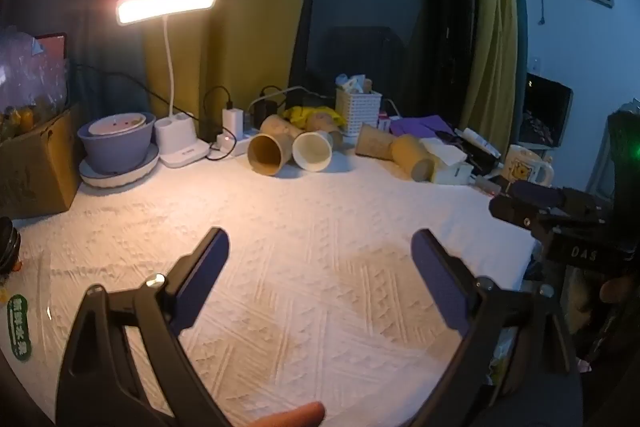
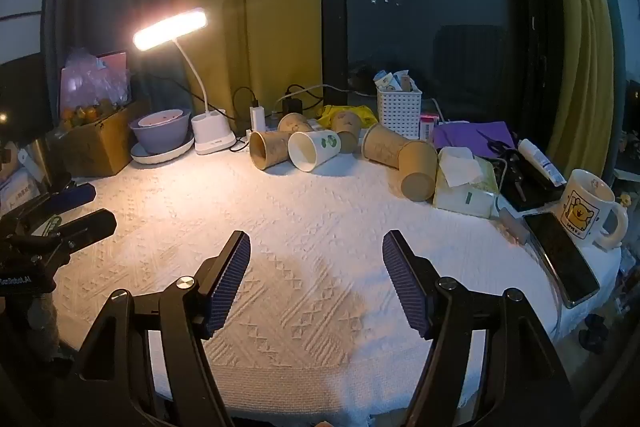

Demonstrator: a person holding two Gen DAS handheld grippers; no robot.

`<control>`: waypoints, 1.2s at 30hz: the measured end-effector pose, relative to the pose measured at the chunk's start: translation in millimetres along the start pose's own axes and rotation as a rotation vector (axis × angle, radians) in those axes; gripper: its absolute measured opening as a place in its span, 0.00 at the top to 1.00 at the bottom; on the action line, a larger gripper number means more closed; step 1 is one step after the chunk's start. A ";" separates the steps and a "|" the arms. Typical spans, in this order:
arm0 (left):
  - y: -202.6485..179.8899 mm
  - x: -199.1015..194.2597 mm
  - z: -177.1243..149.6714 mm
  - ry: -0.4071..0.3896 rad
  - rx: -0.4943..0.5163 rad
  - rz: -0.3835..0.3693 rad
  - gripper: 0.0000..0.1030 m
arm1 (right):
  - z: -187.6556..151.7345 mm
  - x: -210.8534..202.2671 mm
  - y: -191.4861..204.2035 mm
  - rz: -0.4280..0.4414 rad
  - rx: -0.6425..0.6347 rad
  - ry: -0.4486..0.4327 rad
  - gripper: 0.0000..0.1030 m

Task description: Flip cup upright

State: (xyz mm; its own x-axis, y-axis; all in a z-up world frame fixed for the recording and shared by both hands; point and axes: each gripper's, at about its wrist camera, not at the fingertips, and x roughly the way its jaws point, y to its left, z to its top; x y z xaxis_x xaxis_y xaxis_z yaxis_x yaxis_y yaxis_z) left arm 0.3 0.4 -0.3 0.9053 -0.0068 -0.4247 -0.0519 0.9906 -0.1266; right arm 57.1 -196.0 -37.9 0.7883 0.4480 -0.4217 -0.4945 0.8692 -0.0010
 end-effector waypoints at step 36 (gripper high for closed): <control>-5.3 6.1 -0.6 0.012 0.010 -0.015 0.09 | -0.6 -9.3 -4.3 -0.005 0.004 -0.009 0.30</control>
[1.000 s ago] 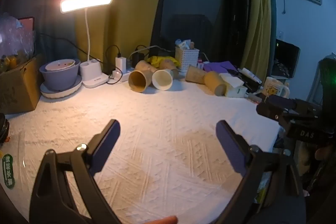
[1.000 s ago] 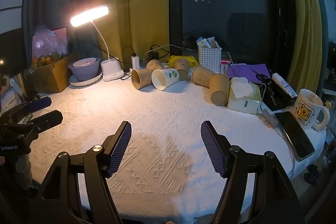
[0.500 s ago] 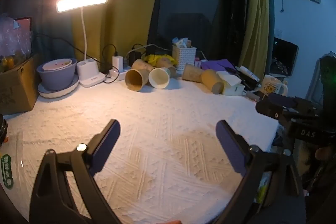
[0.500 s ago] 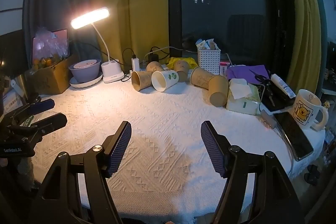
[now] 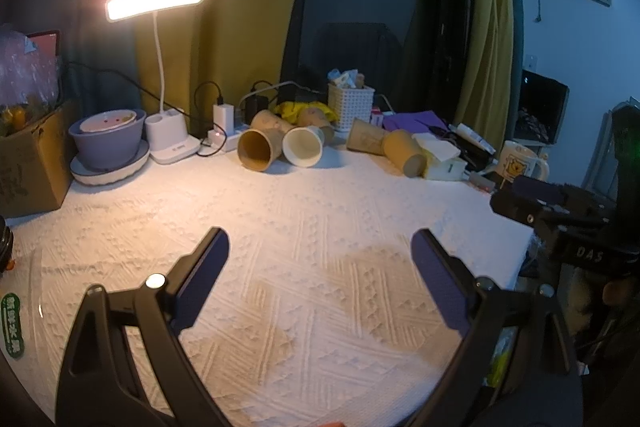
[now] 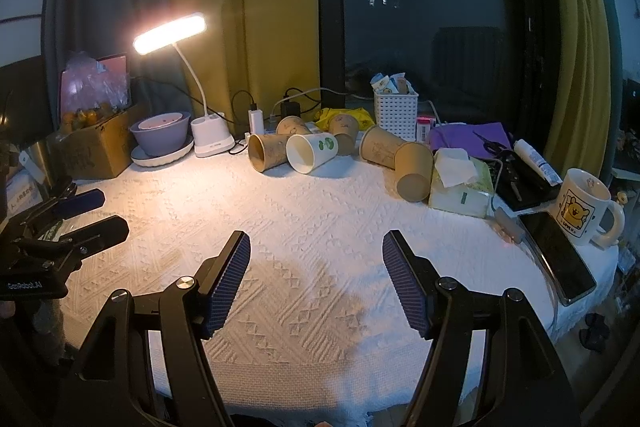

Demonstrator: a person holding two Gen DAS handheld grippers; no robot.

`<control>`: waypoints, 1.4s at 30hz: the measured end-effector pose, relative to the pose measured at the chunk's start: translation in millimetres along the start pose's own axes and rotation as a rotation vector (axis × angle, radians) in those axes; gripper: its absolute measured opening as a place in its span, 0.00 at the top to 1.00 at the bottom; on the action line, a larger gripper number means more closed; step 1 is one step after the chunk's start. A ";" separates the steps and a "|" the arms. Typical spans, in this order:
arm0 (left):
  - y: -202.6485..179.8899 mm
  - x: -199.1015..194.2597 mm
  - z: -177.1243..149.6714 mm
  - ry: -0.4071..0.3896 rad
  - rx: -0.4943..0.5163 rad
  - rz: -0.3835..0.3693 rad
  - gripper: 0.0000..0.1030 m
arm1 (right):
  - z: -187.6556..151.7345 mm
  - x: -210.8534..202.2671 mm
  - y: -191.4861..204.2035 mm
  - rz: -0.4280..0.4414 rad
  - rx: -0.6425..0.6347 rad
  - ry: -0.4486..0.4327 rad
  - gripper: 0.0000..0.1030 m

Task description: Flip cup upright

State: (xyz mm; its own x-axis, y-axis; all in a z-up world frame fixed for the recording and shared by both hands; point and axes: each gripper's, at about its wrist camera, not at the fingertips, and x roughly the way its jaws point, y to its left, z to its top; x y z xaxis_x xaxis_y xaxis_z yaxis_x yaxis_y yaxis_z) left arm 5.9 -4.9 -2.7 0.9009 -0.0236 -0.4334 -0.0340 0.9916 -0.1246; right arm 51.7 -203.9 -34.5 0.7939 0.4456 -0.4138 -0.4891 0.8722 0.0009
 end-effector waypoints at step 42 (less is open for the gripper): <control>-5.3 -3.2 6.5 -0.019 0.008 -0.015 0.09 | 6.8 -0.7 -2.7 -0.007 -0.003 -0.019 0.30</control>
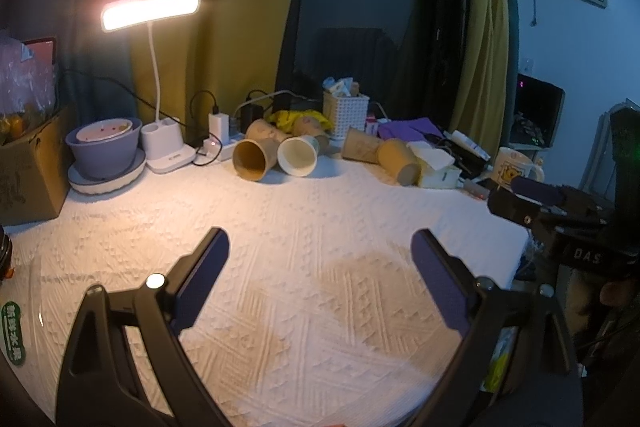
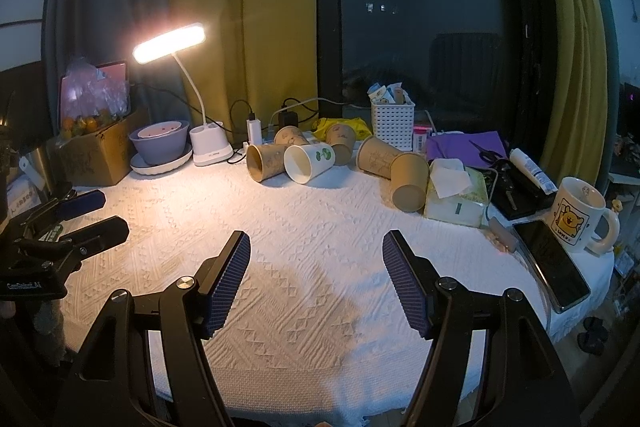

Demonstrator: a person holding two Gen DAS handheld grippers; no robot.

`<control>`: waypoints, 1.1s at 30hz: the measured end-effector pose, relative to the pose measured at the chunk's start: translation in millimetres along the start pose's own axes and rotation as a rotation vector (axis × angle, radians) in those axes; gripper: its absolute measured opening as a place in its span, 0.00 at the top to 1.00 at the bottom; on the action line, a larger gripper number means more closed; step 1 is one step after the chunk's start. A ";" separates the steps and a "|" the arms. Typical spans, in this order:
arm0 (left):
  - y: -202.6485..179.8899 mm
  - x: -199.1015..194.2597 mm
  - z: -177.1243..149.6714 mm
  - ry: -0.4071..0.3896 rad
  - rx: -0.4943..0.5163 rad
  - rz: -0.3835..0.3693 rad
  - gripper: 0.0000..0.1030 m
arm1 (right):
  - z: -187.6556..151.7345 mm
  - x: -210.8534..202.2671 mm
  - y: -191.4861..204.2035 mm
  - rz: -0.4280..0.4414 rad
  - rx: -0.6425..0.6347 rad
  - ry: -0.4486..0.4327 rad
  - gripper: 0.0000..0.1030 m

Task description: Flip cup upright

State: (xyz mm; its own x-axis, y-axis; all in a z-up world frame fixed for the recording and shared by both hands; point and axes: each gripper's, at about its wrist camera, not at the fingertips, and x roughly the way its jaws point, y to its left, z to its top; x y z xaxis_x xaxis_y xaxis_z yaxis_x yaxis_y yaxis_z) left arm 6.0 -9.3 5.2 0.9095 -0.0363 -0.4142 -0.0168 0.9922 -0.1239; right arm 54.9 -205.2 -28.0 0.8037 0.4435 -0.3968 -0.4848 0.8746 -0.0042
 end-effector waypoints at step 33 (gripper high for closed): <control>4.8 97.7 54.4 0.157 0.153 -0.025 0.09 | 33.0 54.6 -45.7 -0.026 0.030 0.018 0.30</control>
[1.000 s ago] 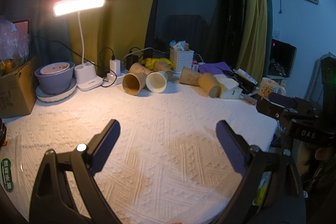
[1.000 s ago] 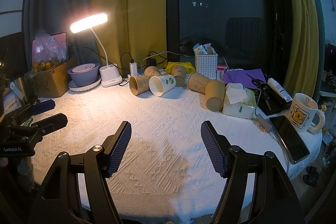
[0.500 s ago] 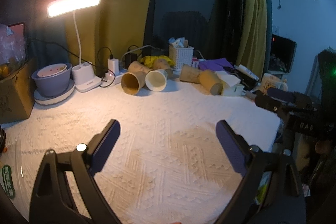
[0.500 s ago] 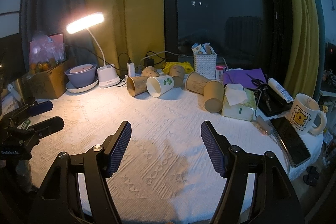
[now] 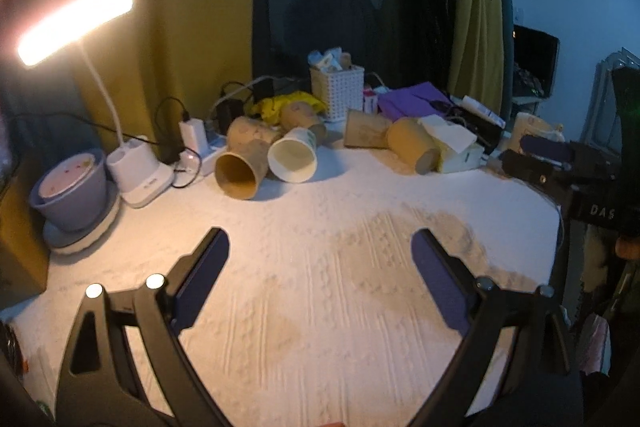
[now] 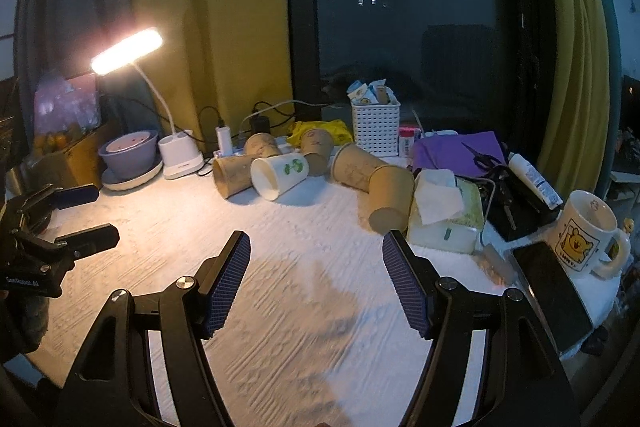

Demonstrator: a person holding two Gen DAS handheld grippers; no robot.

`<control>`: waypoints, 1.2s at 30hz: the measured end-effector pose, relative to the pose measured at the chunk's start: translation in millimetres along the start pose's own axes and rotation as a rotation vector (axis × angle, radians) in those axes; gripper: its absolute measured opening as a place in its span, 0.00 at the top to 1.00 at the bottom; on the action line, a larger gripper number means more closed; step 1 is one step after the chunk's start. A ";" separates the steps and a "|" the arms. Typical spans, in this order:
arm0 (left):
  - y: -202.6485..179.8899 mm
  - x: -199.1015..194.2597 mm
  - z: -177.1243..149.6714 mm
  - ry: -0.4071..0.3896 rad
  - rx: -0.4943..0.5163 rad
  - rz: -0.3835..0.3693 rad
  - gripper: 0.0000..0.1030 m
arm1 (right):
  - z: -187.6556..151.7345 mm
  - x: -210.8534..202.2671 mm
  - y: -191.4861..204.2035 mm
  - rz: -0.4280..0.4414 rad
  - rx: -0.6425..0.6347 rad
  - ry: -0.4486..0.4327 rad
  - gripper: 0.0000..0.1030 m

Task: Flip cup upright
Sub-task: 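Move the right tool toward the white leaf-print cup lying on its side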

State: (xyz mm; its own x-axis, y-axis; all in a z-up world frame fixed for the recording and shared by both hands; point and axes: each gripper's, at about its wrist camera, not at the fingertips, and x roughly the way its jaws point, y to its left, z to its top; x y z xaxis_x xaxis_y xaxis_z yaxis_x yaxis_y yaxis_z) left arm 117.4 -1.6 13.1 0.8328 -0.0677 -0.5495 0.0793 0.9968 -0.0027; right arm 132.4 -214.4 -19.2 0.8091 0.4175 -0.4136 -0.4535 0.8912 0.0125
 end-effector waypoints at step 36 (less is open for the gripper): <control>21.5 224.3 104.0 0.162 0.054 0.014 0.09 | 60.0 174.1 -74.7 0.008 0.012 0.123 0.30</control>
State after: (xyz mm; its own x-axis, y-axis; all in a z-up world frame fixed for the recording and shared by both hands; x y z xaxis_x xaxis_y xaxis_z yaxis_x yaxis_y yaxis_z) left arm 362.9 0.3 -23.3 0.7349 -0.0417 -0.6769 0.1014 0.9937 0.0488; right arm 329.5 -197.7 -37.5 0.7533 0.4002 -0.5220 -0.4544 0.8904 0.0269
